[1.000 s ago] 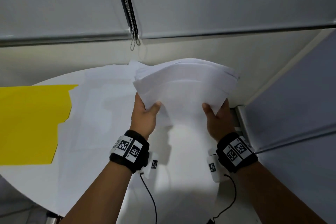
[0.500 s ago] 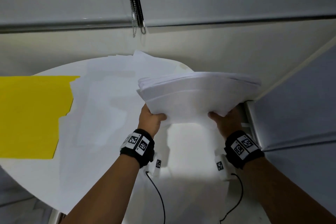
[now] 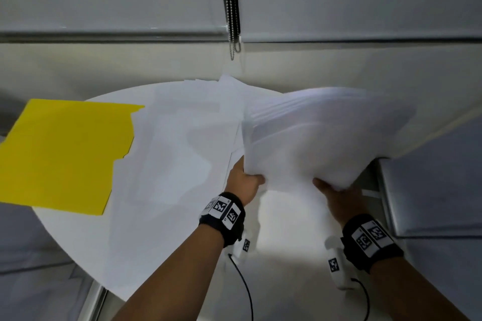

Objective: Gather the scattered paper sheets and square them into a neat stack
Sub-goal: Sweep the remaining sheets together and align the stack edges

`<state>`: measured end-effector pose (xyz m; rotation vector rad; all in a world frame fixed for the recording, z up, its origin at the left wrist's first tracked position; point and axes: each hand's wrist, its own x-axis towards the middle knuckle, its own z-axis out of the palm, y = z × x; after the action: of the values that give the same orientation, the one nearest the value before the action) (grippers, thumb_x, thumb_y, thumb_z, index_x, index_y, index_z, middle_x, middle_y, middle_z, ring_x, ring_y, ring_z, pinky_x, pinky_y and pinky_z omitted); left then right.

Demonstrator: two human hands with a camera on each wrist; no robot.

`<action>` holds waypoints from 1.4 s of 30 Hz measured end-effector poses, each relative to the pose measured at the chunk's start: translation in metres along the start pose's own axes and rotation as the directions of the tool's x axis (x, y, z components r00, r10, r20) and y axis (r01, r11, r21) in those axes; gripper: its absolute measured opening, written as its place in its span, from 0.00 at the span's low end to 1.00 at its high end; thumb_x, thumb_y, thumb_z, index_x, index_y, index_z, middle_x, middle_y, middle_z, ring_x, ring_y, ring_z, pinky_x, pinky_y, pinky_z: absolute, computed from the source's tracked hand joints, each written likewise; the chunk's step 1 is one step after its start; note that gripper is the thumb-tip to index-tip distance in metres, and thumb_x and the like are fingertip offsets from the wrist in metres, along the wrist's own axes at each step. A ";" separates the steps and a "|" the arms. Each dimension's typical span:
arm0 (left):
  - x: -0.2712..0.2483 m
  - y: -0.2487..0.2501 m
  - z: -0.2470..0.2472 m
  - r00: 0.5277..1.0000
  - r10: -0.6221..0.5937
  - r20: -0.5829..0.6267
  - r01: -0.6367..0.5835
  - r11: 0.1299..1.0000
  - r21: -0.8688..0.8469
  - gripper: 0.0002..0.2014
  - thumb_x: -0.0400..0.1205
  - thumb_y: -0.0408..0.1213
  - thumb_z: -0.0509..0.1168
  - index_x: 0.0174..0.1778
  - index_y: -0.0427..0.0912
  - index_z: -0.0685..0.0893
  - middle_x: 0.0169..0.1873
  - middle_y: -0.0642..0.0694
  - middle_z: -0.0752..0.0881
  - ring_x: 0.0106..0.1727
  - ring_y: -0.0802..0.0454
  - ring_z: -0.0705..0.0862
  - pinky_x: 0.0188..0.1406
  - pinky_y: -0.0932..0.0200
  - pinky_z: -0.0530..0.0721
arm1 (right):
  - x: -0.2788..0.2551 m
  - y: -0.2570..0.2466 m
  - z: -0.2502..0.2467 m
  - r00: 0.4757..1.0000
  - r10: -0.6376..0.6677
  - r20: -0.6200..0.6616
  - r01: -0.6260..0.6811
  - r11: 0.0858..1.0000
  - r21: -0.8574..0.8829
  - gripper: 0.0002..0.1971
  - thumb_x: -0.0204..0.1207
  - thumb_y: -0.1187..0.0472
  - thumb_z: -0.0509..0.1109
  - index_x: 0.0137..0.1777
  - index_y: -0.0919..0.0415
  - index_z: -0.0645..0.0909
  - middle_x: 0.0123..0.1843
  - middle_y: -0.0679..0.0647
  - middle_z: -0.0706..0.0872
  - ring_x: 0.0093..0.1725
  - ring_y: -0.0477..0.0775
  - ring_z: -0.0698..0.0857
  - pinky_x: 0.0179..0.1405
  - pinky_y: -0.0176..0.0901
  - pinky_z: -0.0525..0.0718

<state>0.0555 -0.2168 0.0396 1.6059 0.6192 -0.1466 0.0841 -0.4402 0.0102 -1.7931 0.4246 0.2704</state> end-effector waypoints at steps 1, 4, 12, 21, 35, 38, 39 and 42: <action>-0.001 -0.002 -0.005 1.000 0.004 0.030 -0.005 1.000 0.027 0.24 0.70 0.21 0.70 0.54 0.55 0.83 0.49 0.54 0.89 0.51 0.52 0.88 0.47 0.62 0.83 | -0.002 0.000 -0.001 1.000 -0.013 0.023 0.013 1.000 -0.004 0.30 0.70 0.58 0.79 0.71 0.57 0.74 0.58 0.52 0.82 0.58 0.53 0.80 0.59 0.44 0.77; -0.005 -0.012 -0.027 0.995 -0.017 0.097 0.007 0.995 0.104 0.29 0.71 0.32 0.74 0.69 0.53 0.78 0.61 0.56 0.87 0.61 0.58 0.85 0.60 0.61 0.82 | -0.015 -0.003 0.004 0.995 -0.056 0.081 0.057 0.998 -0.005 0.20 0.74 0.64 0.75 0.66 0.56 0.78 0.54 0.49 0.84 0.54 0.50 0.82 0.59 0.40 0.73; -0.006 -0.050 -0.116 0.983 -0.080 -0.166 0.141 0.906 0.398 0.09 0.80 0.36 0.64 0.49 0.57 0.83 0.50 0.57 0.88 0.51 0.56 0.86 0.49 0.64 0.82 | -0.025 0.054 0.029 0.967 0.196 0.166 -0.192 0.981 -0.039 0.14 0.74 0.65 0.75 0.58 0.55 0.81 0.53 0.57 0.87 0.57 0.63 0.85 0.65 0.60 0.80; 0.065 -0.075 -0.224 0.820 -0.075 -0.567 0.481 0.629 0.611 0.46 0.74 0.65 0.67 0.80 0.38 0.63 0.82 0.38 0.62 0.82 0.37 0.61 0.74 0.33 0.67 | -0.022 0.058 0.038 0.976 0.183 0.118 -0.154 0.963 -0.221 0.20 0.74 0.60 0.75 0.66 0.62 0.81 0.56 0.57 0.85 0.56 0.59 0.82 0.63 0.52 0.78; 0.052 -0.075 -0.168 0.872 -0.034 -0.489 0.403 0.617 0.676 0.48 0.72 0.58 0.72 0.81 0.38 0.60 0.82 0.40 0.58 0.83 0.39 0.58 0.76 0.37 0.63 | -0.027 0.054 0.040 0.976 0.185 0.112 -0.149 0.951 -0.270 0.22 0.75 0.59 0.75 0.68 0.63 0.79 0.63 0.61 0.85 0.61 0.62 0.83 0.64 0.50 0.78; 0.054 -0.061 -0.168 0.862 -0.088 -0.500 0.436 0.631 0.641 0.41 0.71 0.51 0.74 0.76 0.39 0.66 0.76 0.41 0.65 0.76 0.39 0.65 0.70 0.38 0.69 | -0.025 0.057 0.039 0.976 0.183 0.115 -0.147 0.953 -0.264 0.22 0.74 0.59 0.76 0.67 0.62 0.80 0.63 0.61 0.85 0.61 0.63 0.83 0.65 0.53 0.79; 0.055 -0.057 -0.169 0.859 -0.106 -0.501 0.443 0.645 0.623 0.39 0.72 0.48 0.74 0.76 0.40 0.67 0.74 0.40 0.67 0.75 0.39 0.66 0.68 0.38 0.71 | -0.024 0.058 0.039 0.977 0.181 0.115 -0.146 0.953 -0.264 0.22 0.74 0.58 0.76 0.67 0.62 0.80 0.63 0.61 0.86 0.61 0.63 0.83 0.65 0.54 0.79; 0.057 -0.052 -0.174 0.876 -0.128 -0.465 0.388 0.759 0.523 0.32 0.76 0.39 0.72 0.74 0.40 0.66 0.68 0.37 0.75 0.64 0.40 0.76 0.57 0.46 0.78 | -0.022 0.059 0.039 0.976 0.182 0.118 -0.146 0.953 -0.264 0.22 0.74 0.59 0.76 0.67 0.62 0.80 0.62 0.61 0.86 0.60 0.63 0.84 0.65 0.54 0.79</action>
<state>0.0330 -0.0340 -0.0062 2.1920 1.2229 -0.2438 0.0402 -0.4124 -0.0432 -1.9759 0.4546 0.5884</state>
